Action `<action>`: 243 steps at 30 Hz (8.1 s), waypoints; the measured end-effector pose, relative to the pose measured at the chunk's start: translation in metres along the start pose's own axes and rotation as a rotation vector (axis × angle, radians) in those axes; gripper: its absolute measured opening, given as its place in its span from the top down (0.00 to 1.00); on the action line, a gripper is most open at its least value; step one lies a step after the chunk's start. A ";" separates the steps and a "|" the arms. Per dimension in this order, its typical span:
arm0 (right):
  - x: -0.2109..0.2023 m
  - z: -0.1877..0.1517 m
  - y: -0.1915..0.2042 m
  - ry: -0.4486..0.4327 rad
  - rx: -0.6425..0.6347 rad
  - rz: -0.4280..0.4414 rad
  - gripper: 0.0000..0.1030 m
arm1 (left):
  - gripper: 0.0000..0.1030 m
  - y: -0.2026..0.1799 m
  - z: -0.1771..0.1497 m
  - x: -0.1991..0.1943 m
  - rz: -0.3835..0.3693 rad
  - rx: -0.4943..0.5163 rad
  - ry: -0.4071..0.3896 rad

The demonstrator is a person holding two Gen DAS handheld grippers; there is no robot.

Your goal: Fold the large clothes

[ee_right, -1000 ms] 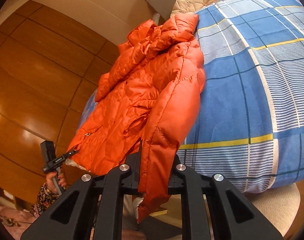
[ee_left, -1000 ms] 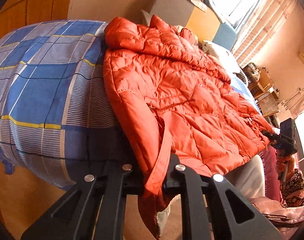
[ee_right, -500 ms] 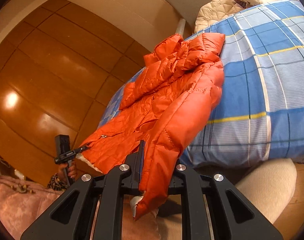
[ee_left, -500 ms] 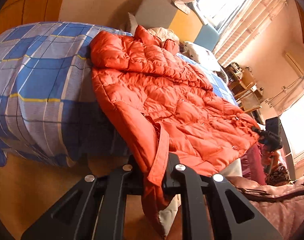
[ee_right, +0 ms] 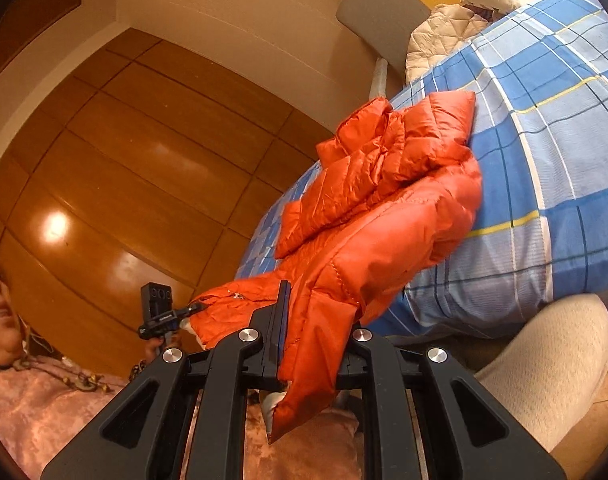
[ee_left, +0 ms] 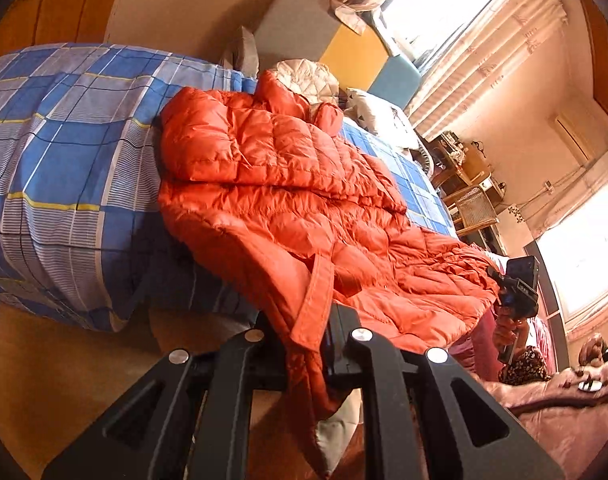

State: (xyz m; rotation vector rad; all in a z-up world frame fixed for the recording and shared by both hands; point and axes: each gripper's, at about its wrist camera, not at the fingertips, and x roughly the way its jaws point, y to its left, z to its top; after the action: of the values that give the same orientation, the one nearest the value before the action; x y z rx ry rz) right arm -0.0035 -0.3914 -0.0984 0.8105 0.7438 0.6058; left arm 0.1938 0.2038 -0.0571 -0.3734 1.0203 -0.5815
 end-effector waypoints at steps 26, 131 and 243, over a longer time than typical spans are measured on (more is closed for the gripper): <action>0.093 0.156 -0.043 -0.055 0.168 -0.080 0.86 | 0.87 0.052 0.198 0.084 0.023 -0.103 -0.090; 0.273 0.171 0.030 0.065 -0.401 -0.682 0.99 | 0.81 -0.105 0.206 0.242 0.484 0.258 -0.131; 0.321 0.049 0.023 0.118 -0.623 -0.854 0.92 | 0.18 0.063 0.099 0.193 0.458 -0.401 -0.366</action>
State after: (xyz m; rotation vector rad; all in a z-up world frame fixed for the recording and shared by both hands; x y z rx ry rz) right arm 0.2218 -0.1670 -0.1688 -0.1469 0.8579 0.0817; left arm 0.3740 0.1377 -0.1762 -0.5552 0.8246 0.1097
